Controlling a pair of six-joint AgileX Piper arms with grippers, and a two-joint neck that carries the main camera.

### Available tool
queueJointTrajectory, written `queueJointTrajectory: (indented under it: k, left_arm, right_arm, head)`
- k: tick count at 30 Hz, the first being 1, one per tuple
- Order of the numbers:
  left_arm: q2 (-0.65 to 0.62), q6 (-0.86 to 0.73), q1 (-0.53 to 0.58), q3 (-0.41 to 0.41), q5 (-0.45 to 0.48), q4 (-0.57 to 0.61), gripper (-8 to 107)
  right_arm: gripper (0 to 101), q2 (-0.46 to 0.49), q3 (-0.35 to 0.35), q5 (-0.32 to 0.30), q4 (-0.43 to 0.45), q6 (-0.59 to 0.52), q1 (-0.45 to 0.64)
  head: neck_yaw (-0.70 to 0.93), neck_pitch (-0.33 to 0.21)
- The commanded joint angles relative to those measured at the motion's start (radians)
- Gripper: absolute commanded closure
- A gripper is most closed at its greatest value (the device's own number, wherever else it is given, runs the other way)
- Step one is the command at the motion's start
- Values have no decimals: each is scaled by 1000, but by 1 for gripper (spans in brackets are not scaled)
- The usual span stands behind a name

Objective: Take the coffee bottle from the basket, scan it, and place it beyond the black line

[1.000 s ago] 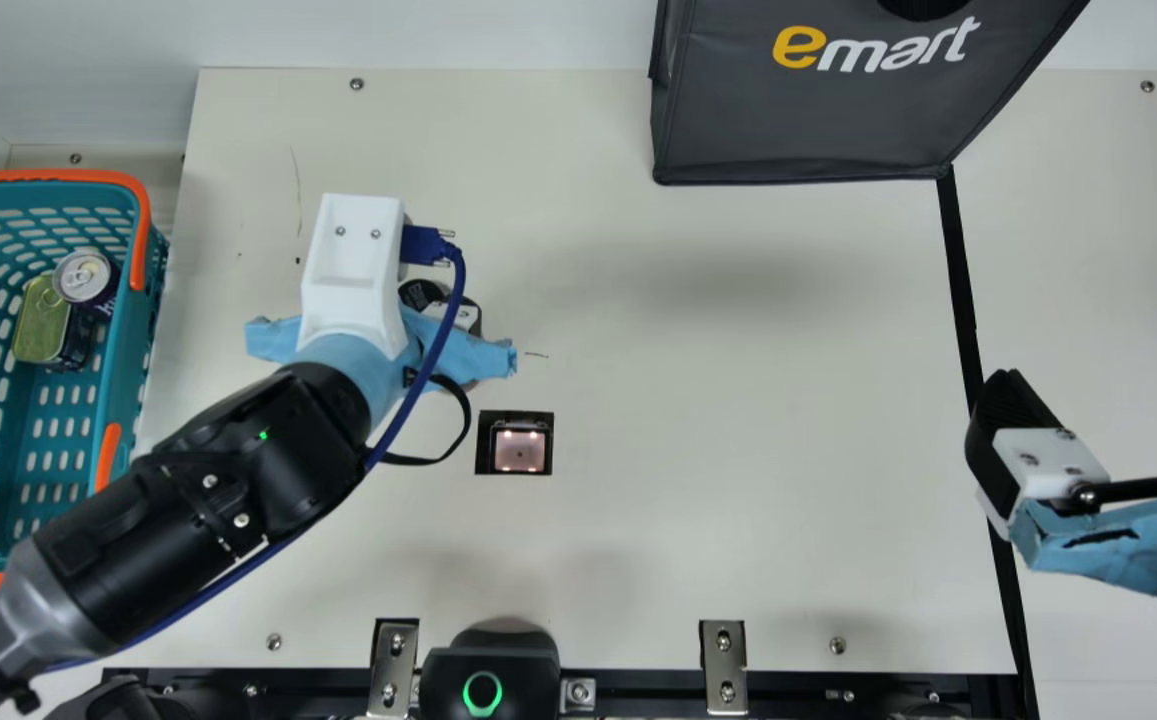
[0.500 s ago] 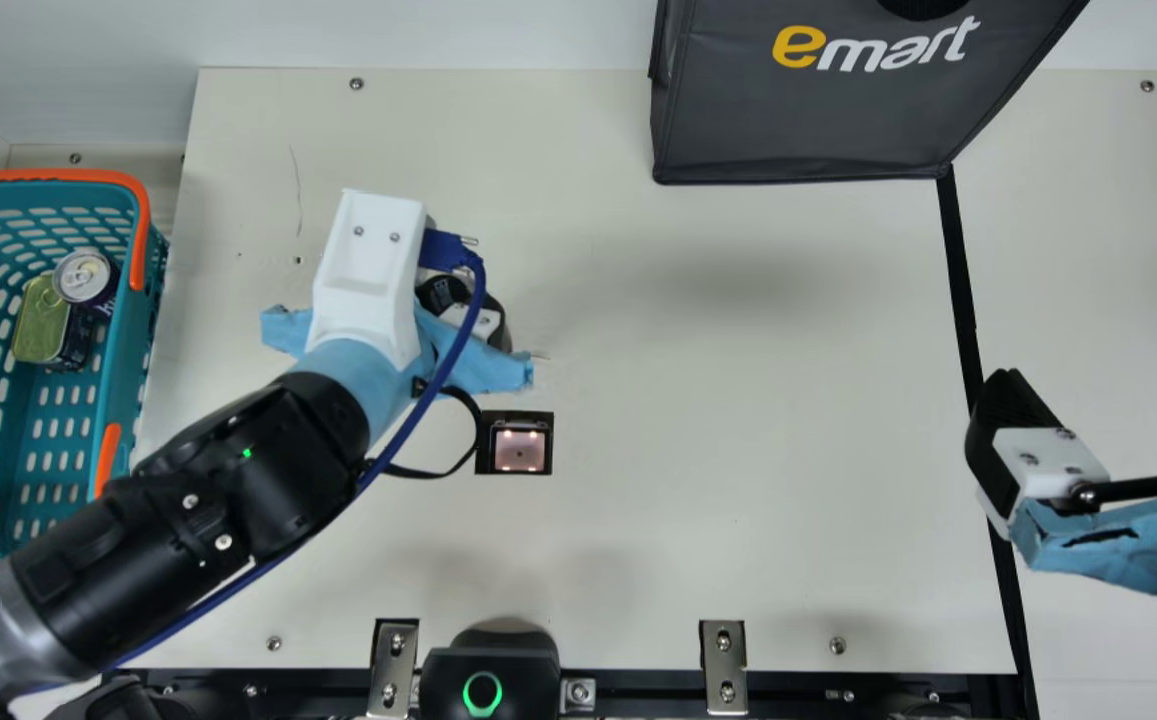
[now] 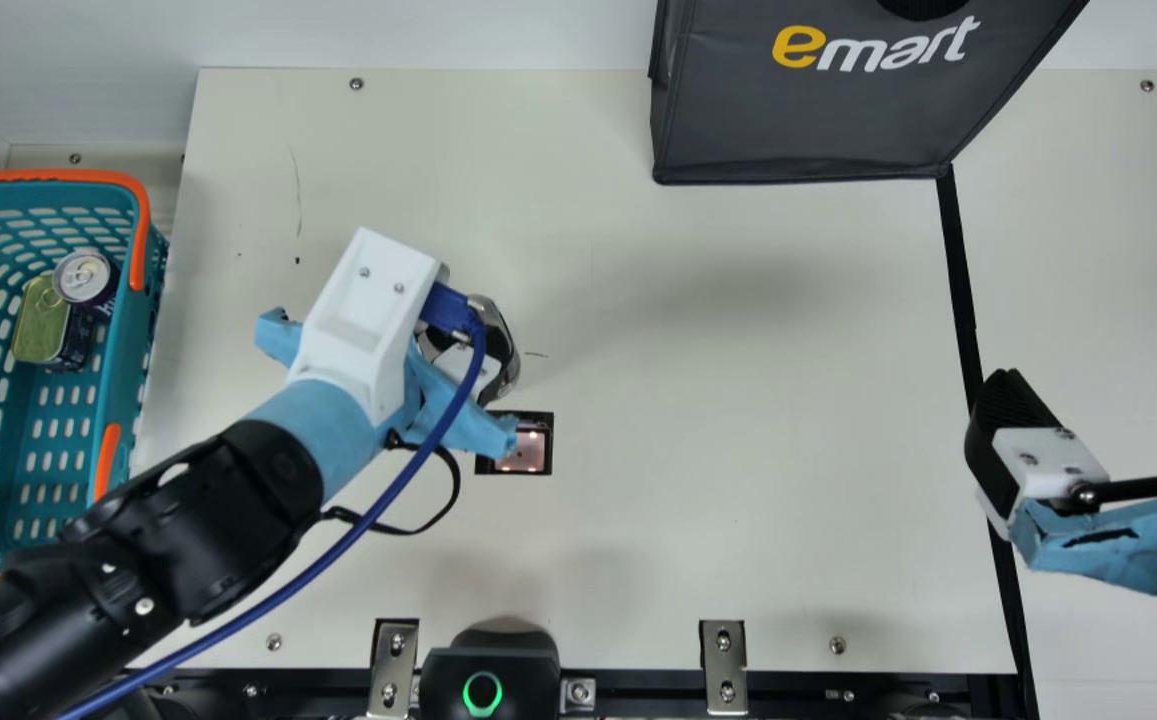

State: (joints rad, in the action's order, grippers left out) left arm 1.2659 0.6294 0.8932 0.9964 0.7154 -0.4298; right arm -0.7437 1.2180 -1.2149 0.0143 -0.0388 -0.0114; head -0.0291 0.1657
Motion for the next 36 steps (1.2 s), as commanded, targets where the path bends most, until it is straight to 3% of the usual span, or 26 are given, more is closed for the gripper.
queueJointTrajectory:
  k: [1,36]
  left_arm:
    - [-16,-43,5,-7,-5,11,89]
    - [-228,-355,182,-123,5,196,89]
  right_arm:
    - [11,0,0,0,0,0,0]
    - [11,0,0,1,0,0,0]
  head:
    - [2,-27]
    - [2,-27]
